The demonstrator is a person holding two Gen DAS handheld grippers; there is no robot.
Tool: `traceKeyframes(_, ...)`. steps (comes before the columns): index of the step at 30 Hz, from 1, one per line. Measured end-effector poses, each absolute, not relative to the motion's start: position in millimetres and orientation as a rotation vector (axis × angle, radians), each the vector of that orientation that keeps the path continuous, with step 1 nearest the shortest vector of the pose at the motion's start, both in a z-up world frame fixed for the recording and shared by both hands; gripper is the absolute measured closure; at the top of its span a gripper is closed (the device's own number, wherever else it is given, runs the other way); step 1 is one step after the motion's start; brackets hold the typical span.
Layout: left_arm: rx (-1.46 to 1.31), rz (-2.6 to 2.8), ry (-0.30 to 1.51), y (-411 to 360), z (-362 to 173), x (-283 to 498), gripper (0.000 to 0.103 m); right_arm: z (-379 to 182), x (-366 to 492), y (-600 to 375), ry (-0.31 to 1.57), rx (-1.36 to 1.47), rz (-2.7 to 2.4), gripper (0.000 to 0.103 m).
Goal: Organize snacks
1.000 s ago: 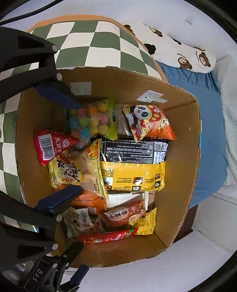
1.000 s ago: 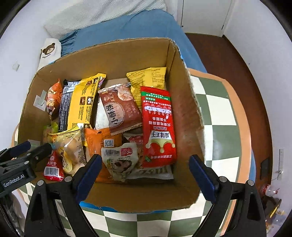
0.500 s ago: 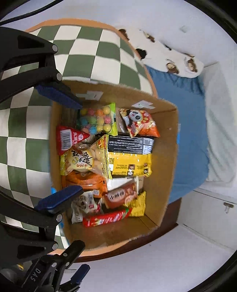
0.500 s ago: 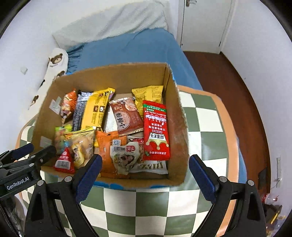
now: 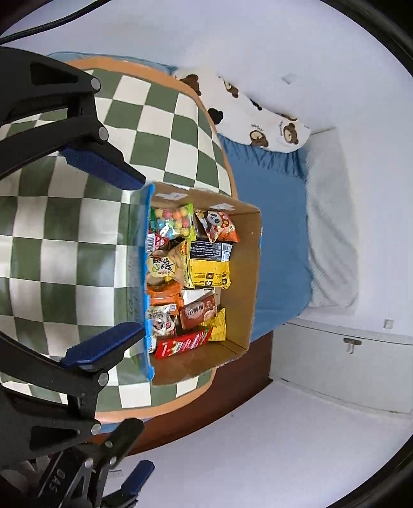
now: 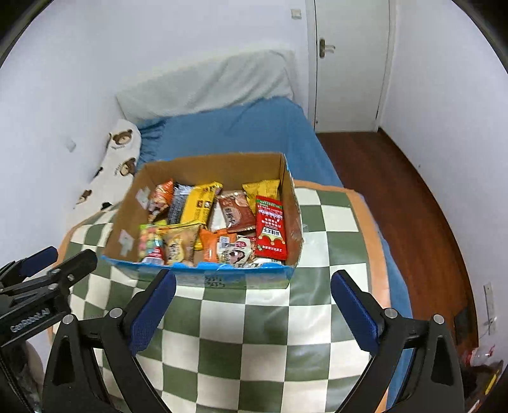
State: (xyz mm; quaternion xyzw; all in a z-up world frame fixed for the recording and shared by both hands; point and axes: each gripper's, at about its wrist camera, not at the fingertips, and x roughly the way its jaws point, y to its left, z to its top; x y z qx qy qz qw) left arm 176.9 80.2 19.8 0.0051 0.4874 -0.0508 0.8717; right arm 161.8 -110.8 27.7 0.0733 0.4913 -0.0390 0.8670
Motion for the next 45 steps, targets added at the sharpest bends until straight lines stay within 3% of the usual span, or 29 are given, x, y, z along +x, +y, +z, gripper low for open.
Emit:
traceKeyframes(11,-0.011,-0.088,0.96,95,64,111,0.018,111,85,-95,0.849,0.102,-0.072,0.003)
traceKeyframes(22,0.004,-0.08,0.909,100,92,75,0.018,143,42,-87,0.812,0.095,-0.057,0.001)
traceKeyframes(28,0.003,-0.089,0.901,98,90,74,0.016,144,37,-88,0.803,0.089,-0.064,0.0)
traceKeyframes(31,0.004,-0.096,0.9,97,86,79,0.002,139,40,-88,0.808,0.091,-0.075,0.0)
traceKeyframes(45,0.025,-0.05,0.951,92,46,133,0.001,100,89,-94,0.857,0.087,-0.14,0.0)
